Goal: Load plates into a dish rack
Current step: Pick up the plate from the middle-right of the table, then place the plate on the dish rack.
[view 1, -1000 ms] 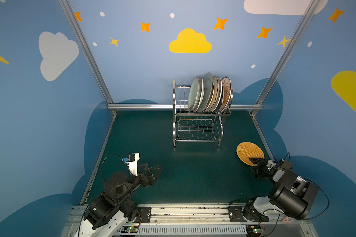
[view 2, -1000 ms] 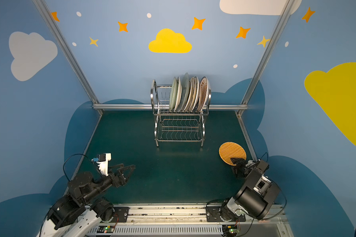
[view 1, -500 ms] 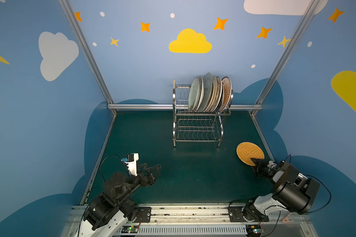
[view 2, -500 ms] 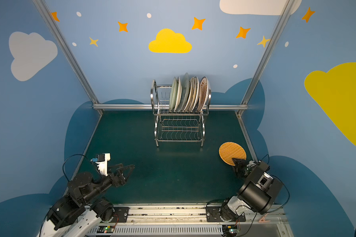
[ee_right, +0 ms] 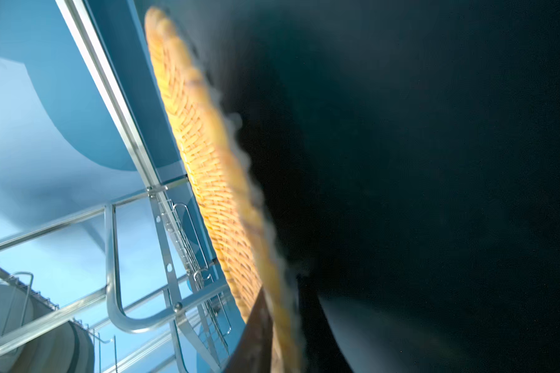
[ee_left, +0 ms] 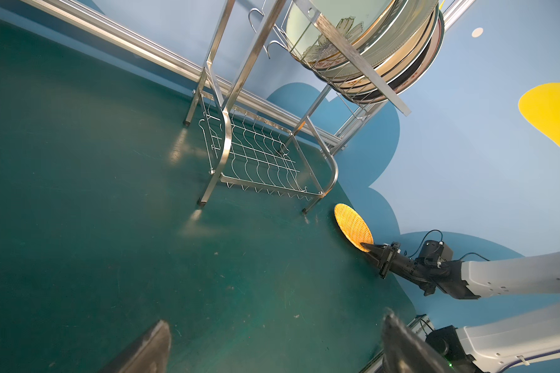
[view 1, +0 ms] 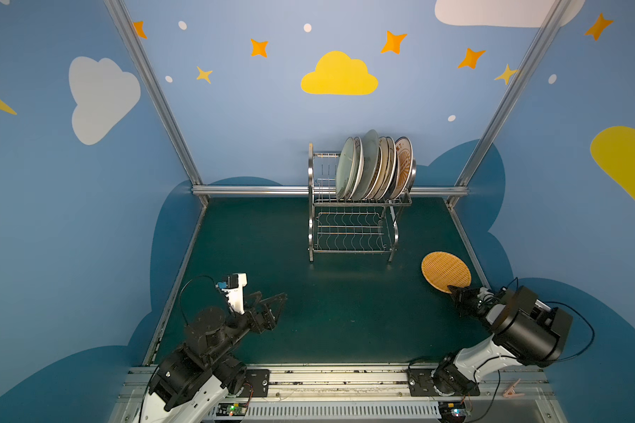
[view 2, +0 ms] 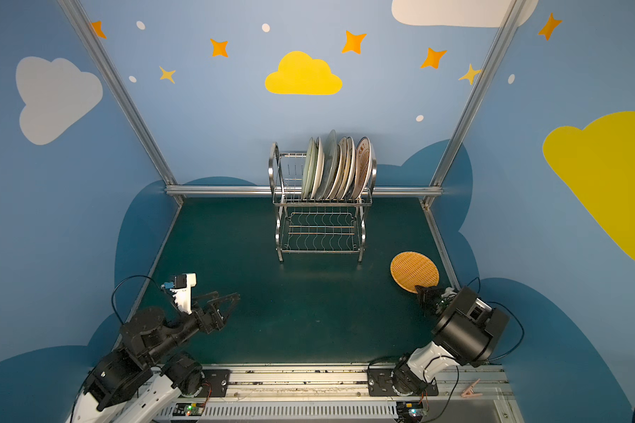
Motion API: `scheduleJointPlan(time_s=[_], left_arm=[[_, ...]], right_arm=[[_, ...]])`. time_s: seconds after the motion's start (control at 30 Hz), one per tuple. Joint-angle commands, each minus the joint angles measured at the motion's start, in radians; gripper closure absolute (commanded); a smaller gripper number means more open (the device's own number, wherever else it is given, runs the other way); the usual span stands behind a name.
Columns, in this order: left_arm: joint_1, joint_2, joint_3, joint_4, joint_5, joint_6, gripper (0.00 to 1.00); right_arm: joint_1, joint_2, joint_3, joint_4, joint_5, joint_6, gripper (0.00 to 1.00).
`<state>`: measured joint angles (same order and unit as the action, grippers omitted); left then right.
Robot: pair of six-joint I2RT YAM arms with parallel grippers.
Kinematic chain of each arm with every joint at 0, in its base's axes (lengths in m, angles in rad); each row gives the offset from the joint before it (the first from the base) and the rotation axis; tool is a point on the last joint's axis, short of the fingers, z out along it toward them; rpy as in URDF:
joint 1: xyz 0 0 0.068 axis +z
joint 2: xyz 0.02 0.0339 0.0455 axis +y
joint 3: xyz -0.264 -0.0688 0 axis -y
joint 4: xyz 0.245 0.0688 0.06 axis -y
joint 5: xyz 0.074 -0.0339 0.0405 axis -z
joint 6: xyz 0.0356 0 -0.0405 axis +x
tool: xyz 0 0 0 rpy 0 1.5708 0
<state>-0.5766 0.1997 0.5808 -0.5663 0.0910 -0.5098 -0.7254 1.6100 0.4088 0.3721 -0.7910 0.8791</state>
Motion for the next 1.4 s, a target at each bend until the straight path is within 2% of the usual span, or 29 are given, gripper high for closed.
scheduleJointPlan(time_s=[0.0, 0.17, 0.33, 0.57, 0.7, 0.8, 0.9, 1.03, 1.13, 1.23, 1.3, 1.37], left_arm=[[0.005, -0.013, -0.003, -0.001, -0.013, 0.007, 0.0], [0.005, -0.016, -0.006, 0.003, -0.016, 0.006, 0.0], [0.008, -0.012, -0.01, 0.006, -0.021, 0.001, 0.0], [0.011, -0.018, -0.031, 0.046, -0.05, -0.022, 0.0], [0.012, -0.013, -0.056, 0.119, -0.048, -0.043, 0.0], [0.012, 0.0, -0.102, 0.222, -0.051, -0.1, 0.0], [0.011, 0.048, -0.192, 0.457, -0.004, -0.172, 0.0], [-0.02, 0.221, -0.23, 0.712, -0.015, -0.22, 0.0], [-0.105, 0.383, -0.181, 0.809, -0.066, -0.165, 0.0], [-0.256, 0.558, -0.122, 0.919, -0.18, -0.034, 0.0], [-0.359, 0.69, -0.05, 0.942, -0.256, 0.13, 0.0], [-0.429, 0.831, 0.032, 0.947, -0.268, 0.346, 0.0]], right_arm=[[0.001, -0.012, -0.032, 0.033, 0.044, 0.02, 0.92], [0.004, -0.131, -0.041, -0.028, 0.046, 0.01, 1.0], [0.009, -0.294, -0.033, -0.126, 0.019, 0.006, 1.0], [0.01, -0.607, 0.043, -0.443, -0.052, -0.051, 1.0], [0.012, -0.738, 0.081, -0.599, -0.117, -0.056, 1.0], [0.023, -0.832, 0.087, -0.639, -0.175, -0.001, 1.0], [0.046, -0.942, 0.11, -0.692, -0.183, 0.033, 1.0], [0.113, -1.074, 0.106, -0.661, -0.148, 0.078, 1.0], [0.197, -1.1, 0.117, -0.69, -0.106, 0.087, 1.0], [0.253, -1.122, 0.124, -0.702, -0.075, 0.094, 1.0], [0.281, -1.129, 0.136, -0.722, -0.064, 0.097, 1.0], [0.308, -1.129, 0.157, -0.757, -0.055, 0.093, 1.0]])
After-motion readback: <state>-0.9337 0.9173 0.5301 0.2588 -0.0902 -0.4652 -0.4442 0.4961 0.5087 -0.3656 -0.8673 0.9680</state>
